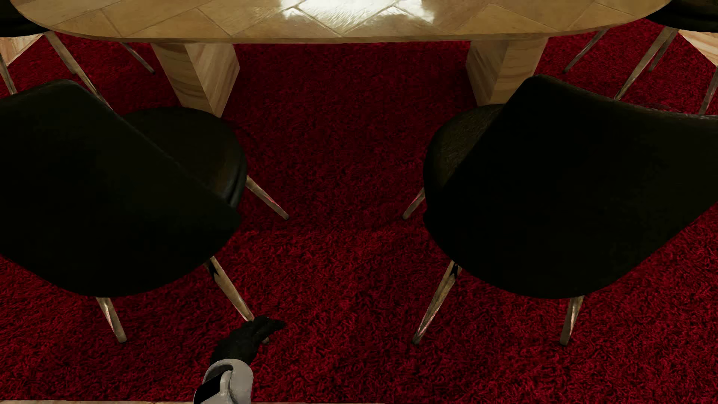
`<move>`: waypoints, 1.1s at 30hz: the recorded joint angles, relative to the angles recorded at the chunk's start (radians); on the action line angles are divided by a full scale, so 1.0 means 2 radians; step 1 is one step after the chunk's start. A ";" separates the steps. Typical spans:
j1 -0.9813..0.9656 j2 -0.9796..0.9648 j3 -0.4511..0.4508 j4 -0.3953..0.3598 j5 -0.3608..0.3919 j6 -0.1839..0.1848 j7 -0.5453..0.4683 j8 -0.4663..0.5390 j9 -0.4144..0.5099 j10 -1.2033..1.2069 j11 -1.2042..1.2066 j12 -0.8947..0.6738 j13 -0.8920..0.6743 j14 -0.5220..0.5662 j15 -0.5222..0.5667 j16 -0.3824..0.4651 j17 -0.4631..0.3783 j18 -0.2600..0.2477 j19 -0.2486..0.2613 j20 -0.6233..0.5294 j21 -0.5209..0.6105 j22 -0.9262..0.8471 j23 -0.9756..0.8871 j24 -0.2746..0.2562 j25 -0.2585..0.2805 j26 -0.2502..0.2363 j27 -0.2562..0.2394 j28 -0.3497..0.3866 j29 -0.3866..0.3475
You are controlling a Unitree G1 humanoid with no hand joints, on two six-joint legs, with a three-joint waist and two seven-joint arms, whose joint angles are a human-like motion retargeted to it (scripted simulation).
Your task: Approach the table
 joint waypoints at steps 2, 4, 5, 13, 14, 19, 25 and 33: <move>-0.014 0.004 -0.002 0.023 0.014 0.005 0.033 0.006 0.003 0.037 -0.015 0.024 -0.008 -0.021 0.004 -0.010 0.010 0.000 0.004 0.000 -0.016 0.076 -0.014 -0.002 0.007 0.021 -0.006 -0.012 -0.028; -0.011 0.003 0.001 0.038 0.022 0.008 0.079 0.023 0.002 0.064 -0.029 0.059 -0.020 -0.062 0.012 -0.024 0.011 0.025 0.010 0.018 -0.018 0.134 -0.024 -0.051 0.008 0.024 -0.014 -0.007 -0.032; 0.000 0.002 0.003 0.040 0.023 0.010 0.102 0.032 0.001 0.061 -0.032 0.078 -0.029 -0.067 0.015 -0.029 0.014 0.036 0.013 0.022 -0.013 0.157 -0.032 -0.070 0.009 0.024 -0.014 -0.004 -0.029; 0.092 0.007 0.010 -0.017 -0.017 0.003 0.149 0.033 -0.009 -0.089 -0.011 0.079 -0.016 -0.041 0.014 -0.032 0.041 0.060 0.030 -0.041 -0.075 0.269 -0.044 -0.108 0.031 0.031 -0.037 -0.001 -0.047; 0.091 0.011 0.010 -0.025 -0.025 0.001 0.140 0.023 -0.009 -0.089 -0.011 0.065 -0.014 -0.042 0.012 -0.022 0.041 0.063 0.033 -0.046 -0.071 0.262 -0.034 -0.109 0.022 0.023 -0.034 0.002 -0.040; 0.078 0.035 0.015 -0.057 -0.052 -0.007 0.099 -0.023 -0.014 -0.082 -0.031 -0.004 -0.022 -0.042 0.017 -0.006 0.023 0.073 0.046 -0.048 -0.026 0.181 0.011 -0.108 -0.029 -0.007 -0.008 0.045 0.007; 0.065 0.026 0.016 -0.083 -0.078 -0.014 0.088 -0.031 -0.015 -0.076 -0.019 -0.007 -0.041 -0.049 0.006 -0.008 -0.004 0.087 0.057 -0.050 -0.005 0.091 -0.015 -0.113 -0.027 -0.039 -0.023 0.052 0.004; 0.062 -0.005 0.021 -0.078 -0.078 -0.017 0.139 0.023 -0.012 -0.077 -0.019 0.047 -0.053 -0.059 0.021 -0.006 -0.008 0.101 0.077 -0.062 0.036 0.232 -0.070 -0.144 -0.003 0.030 -0.056 0.014 -0.006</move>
